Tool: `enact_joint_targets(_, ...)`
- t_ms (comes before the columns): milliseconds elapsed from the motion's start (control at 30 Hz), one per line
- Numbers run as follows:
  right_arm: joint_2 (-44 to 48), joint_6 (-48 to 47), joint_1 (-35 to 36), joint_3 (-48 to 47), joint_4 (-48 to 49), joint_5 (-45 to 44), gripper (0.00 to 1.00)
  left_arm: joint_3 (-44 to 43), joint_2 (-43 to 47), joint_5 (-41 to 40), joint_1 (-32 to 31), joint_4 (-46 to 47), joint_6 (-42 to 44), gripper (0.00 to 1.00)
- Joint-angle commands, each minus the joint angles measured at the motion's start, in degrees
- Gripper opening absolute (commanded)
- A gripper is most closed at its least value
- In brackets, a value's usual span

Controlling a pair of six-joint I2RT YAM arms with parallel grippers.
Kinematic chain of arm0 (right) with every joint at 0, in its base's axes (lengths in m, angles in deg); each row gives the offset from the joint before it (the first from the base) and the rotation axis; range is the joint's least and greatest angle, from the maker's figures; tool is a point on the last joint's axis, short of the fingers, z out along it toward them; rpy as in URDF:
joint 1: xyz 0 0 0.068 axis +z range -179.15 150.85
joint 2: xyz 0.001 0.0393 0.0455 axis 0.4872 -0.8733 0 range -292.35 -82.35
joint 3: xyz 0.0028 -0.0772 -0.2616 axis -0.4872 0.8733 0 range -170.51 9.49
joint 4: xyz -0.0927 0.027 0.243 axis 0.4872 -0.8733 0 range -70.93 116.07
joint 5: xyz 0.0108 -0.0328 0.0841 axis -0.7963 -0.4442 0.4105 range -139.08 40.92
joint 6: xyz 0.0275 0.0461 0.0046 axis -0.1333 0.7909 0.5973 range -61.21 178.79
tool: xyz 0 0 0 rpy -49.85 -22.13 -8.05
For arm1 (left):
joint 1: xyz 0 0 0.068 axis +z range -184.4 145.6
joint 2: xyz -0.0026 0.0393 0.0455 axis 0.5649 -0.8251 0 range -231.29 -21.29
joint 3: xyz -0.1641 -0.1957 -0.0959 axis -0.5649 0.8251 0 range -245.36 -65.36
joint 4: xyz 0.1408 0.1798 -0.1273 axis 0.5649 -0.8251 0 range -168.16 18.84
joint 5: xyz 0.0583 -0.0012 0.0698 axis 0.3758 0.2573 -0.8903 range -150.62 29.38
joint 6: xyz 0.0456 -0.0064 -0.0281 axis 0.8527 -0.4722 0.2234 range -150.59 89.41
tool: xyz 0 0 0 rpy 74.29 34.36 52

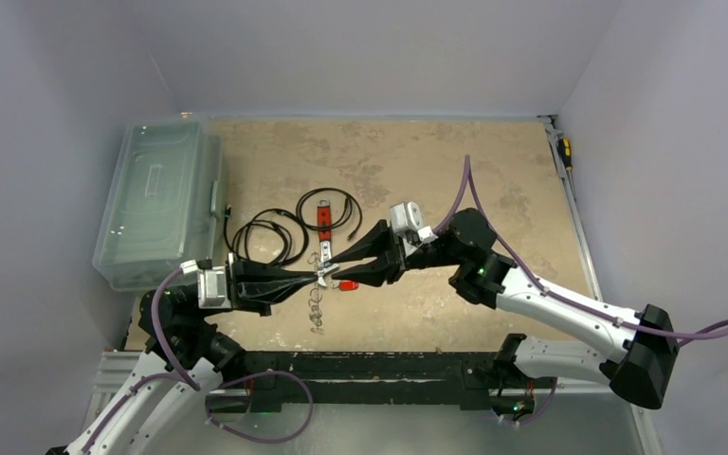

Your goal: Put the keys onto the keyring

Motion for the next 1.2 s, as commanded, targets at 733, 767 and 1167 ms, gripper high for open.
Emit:
enact_joint_targets(733,-3.5,4.4,1.4,-4.4,5.3,4.8,0.3,0.3,-0.7,0.0,0.3,4.1,-1.3,0.0)
enact_joint_targets(767,-3.6,4.5,1.5,-4.5,5.5,4.8,0.29,0.4,-0.7,0.1,0.3,4.1,-1.4,0.0)
enact_joint_targets(1167,-5.0,4.5,2.1,-5.2,5.5,4.0,0.16,0.4,-0.5,-0.3,0.3,3.9,-1.4,0.0)
